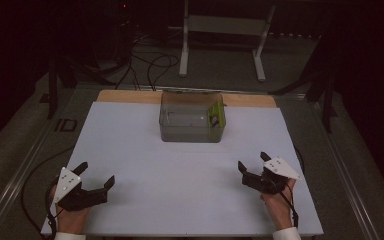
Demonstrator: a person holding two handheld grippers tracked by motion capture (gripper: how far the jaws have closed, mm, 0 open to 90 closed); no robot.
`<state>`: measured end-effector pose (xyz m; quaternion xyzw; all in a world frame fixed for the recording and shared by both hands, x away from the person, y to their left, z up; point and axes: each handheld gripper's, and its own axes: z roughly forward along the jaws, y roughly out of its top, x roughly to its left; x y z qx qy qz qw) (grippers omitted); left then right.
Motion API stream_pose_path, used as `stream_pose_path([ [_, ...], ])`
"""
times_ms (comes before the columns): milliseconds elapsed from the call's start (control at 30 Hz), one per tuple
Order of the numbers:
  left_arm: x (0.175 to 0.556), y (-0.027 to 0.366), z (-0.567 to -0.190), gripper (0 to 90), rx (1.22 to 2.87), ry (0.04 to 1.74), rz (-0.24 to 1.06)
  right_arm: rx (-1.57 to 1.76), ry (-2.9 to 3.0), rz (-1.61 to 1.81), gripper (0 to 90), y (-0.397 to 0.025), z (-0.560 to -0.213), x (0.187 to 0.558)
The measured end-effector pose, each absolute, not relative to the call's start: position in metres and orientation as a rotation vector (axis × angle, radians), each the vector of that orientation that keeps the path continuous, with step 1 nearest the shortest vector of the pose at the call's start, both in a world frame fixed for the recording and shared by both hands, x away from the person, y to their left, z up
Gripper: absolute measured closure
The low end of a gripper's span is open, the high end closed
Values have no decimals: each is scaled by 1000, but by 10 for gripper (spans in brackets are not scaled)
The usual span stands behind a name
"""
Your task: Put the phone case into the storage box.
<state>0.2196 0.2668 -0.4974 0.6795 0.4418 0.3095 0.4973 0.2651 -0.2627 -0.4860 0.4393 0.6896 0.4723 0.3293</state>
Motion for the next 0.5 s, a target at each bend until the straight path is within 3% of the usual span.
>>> stream_pose_path([
  [500,220,263,-500,0,1694,1049,758,1138,1731,1230,134,-274,-498,240],
])
